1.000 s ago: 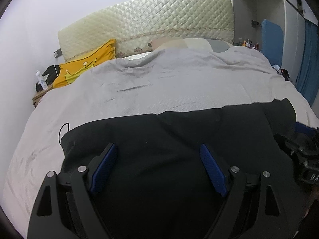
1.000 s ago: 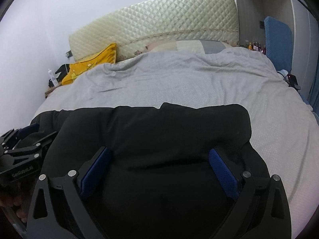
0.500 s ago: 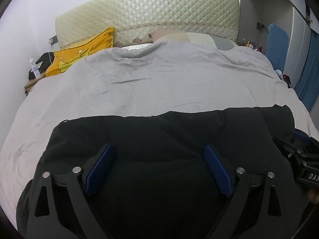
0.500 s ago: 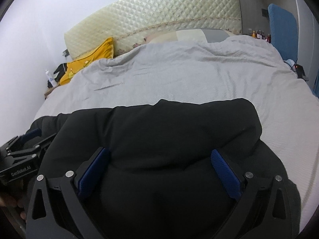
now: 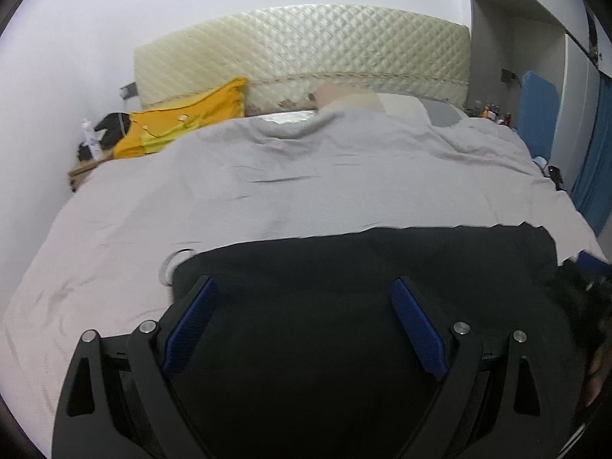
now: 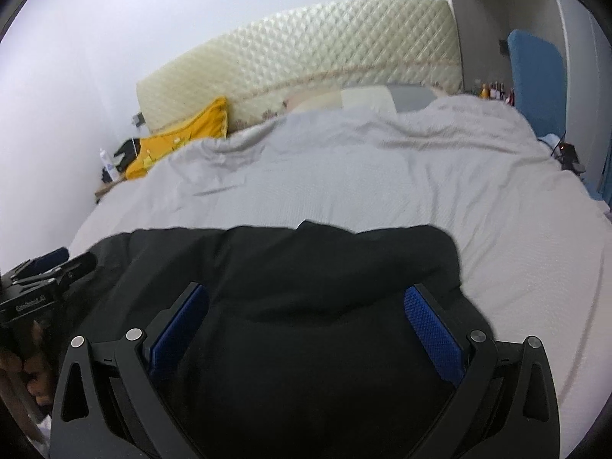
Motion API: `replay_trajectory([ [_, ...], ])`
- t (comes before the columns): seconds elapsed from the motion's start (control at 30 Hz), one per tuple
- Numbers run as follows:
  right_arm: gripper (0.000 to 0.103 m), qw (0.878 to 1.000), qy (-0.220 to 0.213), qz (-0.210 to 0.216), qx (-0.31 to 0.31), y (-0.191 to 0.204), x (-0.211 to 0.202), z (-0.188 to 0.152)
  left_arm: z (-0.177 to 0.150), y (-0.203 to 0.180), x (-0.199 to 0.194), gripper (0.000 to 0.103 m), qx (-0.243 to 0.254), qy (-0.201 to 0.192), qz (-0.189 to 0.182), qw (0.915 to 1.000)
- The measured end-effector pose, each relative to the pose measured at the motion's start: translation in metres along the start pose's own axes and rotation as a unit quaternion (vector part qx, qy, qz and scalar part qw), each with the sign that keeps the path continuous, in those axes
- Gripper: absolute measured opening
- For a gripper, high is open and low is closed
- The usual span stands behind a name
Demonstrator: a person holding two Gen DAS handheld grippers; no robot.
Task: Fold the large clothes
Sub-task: 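Press the folded jacket flat with both tools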
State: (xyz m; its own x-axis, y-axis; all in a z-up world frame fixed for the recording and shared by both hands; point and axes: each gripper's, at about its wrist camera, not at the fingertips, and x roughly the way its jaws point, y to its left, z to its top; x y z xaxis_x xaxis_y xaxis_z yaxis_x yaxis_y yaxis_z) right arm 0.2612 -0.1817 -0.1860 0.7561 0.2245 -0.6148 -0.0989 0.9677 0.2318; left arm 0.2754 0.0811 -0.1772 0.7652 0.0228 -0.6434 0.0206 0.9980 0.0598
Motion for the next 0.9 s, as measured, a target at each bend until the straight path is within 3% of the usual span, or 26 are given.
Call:
replay_trajectory([
  [0.3,0.103,0.999,0.023,-0.026,-0.015,-0.024,-0.003,-0.009,-0.017,0.037,0.006,0.093,-0.032,0.025,0.024,0.9989],
  [0.57,0.103,0.998,0.051,-0.023,-0.02,-0.027,0.018,-0.02,-0.026,0.043,0.023,0.093,-0.022,0.043,0.028,0.9984],
  [0.9,0.103,0.999,0.054,0.002,-0.008,-0.035,0.027,-0.029,-0.039,0.066,0.033,0.093,-0.049,0.06,0.019,0.9968],
])
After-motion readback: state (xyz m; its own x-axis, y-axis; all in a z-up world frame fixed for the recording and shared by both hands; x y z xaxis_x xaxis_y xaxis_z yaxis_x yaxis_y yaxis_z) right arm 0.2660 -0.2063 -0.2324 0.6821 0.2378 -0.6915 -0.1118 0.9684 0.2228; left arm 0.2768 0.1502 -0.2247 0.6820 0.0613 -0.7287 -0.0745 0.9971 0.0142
